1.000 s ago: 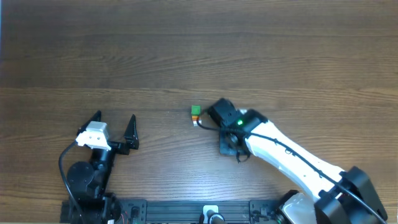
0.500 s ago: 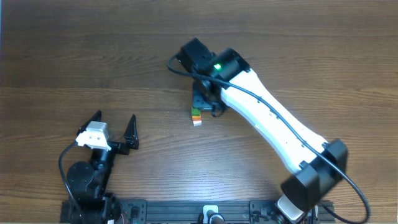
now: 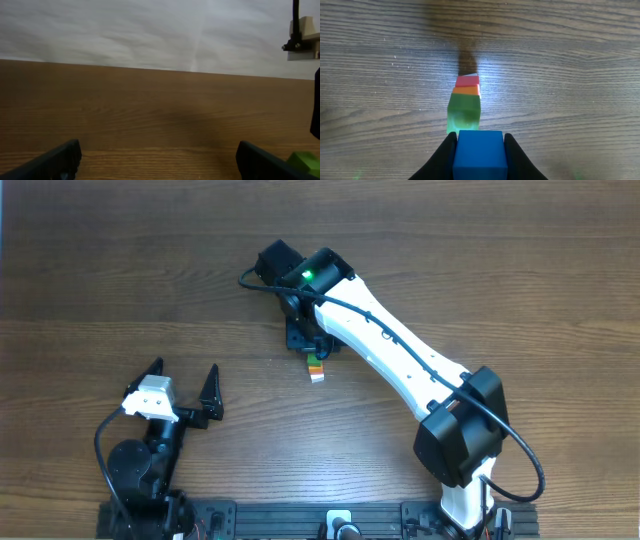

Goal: Stack Cubes

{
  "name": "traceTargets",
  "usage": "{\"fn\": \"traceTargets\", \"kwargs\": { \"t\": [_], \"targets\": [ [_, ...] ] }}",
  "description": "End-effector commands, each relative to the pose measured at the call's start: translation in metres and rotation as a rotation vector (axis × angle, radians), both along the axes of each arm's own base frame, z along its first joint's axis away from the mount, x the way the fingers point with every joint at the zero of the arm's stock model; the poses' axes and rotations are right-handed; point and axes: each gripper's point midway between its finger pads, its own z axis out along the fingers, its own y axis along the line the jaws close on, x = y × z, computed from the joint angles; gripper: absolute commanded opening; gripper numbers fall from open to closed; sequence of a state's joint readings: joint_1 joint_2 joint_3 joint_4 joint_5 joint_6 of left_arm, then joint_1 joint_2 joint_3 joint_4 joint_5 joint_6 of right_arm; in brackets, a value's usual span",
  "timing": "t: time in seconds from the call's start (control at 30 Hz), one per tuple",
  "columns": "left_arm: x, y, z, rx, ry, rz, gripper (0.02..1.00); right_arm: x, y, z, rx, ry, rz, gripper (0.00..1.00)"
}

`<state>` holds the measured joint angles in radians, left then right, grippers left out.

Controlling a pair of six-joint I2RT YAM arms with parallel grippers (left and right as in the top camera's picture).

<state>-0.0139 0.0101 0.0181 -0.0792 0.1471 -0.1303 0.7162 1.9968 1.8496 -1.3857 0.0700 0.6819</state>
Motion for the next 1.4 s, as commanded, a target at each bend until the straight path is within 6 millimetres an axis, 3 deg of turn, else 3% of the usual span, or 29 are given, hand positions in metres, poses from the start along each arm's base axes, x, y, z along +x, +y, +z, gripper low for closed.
{"fn": "traceTargets", "kwargs": {
  "t": [0.03,0.4,1.4],
  "targets": [
    [0.000,-0.002,-0.001,0.014,-0.005,-0.014,1.000,0.005,0.006,-0.001,0.010,-0.008,-0.011,0.012],
    [0.000,-0.002,-0.001,0.014,-0.006,-0.014,1.000,0.004,0.010,-0.020,-0.014,0.020,-0.021,0.012],
    [0.000,-0.002,-0.001,0.014,-0.006,-0.014,1.000,-0.001,0.017,-0.029,-0.011,0.026,-0.008,0.009]
  ]
}}
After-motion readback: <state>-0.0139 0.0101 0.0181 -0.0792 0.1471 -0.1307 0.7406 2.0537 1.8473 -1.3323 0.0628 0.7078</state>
